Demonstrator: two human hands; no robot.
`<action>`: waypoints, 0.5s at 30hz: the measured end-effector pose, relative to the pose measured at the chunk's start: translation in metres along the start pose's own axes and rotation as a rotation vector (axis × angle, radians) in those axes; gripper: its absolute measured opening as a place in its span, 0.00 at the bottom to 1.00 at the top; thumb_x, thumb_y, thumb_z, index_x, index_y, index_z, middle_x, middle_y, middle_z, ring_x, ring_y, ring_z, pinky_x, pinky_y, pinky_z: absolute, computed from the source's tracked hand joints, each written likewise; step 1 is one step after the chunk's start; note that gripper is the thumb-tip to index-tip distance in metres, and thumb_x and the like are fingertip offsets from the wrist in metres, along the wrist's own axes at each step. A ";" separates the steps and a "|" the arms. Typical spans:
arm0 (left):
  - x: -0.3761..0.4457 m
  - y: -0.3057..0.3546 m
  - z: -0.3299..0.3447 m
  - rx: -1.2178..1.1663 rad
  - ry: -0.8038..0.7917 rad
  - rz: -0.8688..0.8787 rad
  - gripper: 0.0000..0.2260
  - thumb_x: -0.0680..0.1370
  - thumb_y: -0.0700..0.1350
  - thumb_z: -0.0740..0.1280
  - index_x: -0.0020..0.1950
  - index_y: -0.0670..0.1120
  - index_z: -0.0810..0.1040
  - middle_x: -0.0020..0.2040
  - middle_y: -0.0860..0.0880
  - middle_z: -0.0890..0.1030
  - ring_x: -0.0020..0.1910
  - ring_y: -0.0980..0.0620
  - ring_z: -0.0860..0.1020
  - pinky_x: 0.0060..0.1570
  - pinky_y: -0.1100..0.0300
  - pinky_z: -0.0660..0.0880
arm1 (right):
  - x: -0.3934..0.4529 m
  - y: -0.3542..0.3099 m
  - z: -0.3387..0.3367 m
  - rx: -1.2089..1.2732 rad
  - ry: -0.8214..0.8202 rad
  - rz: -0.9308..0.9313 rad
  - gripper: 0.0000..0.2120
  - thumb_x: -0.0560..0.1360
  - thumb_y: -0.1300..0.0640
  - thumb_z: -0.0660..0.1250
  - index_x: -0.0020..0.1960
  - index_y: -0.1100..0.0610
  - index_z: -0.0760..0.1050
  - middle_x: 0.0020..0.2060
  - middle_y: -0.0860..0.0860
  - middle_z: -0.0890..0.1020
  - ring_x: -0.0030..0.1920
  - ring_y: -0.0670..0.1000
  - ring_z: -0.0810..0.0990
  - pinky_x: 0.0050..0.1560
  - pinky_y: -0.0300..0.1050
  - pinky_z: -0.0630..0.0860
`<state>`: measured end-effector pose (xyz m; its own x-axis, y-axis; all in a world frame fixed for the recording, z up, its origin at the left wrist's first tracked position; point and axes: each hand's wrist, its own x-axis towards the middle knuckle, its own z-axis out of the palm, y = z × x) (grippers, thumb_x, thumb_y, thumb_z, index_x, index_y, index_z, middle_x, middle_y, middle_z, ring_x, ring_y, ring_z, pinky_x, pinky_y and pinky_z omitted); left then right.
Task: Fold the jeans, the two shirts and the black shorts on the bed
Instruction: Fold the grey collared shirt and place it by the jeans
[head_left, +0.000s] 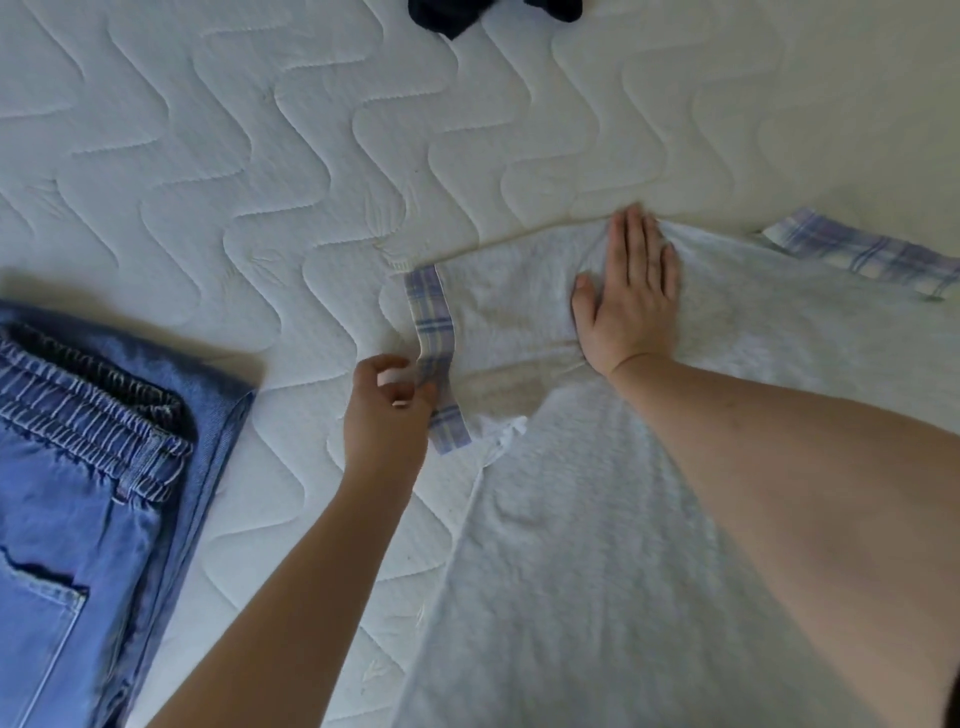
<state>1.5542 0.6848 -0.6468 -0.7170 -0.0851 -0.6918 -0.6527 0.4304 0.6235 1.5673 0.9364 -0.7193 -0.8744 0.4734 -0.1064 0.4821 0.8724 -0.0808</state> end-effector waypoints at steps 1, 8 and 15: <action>-0.005 -0.003 0.002 0.009 0.039 0.010 0.14 0.76 0.46 0.72 0.59 0.53 0.72 0.46 0.53 0.81 0.42 0.53 0.81 0.36 0.60 0.76 | 0.000 0.000 0.000 0.001 0.003 0.003 0.33 0.79 0.46 0.48 0.80 0.58 0.49 0.79 0.54 0.52 0.79 0.52 0.49 0.78 0.54 0.46; -0.039 -0.041 0.025 0.603 0.176 0.963 0.17 0.78 0.45 0.67 0.66 0.45 0.70 0.62 0.43 0.75 0.61 0.45 0.74 0.61 0.50 0.71 | 0.000 -0.001 0.002 -0.035 -0.013 0.007 0.33 0.79 0.47 0.49 0.80 0.59 0.47 0.80 0.54 0.51 0.79 0.52 0.48 0.78 0.53 0.44; -0.007 -0.036 0.060 1.049 -0.121 1.067 0.25 0.80 0.49 0.63 0.75 0.41 0.67 0.77 0.42 0.64 0.78 0.44 0.59 0.76 0.47 0.55 | 0.001 -0.002 0.002 -0.033 0.009 0.006 0.33 0.79 0.47 0.50 0.80 0.59 0.49 0.79 0.55 0.52 0.79 0.52 0.50 0.78 0.54 0.47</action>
<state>1.5974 0.7235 -0.6862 -0.6715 0.7256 -0.1503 0.6544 0.6759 0.3391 1.5659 0.9350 -0.7214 -0.8719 0.4798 -0.0981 0.4856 0.8729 -0.0471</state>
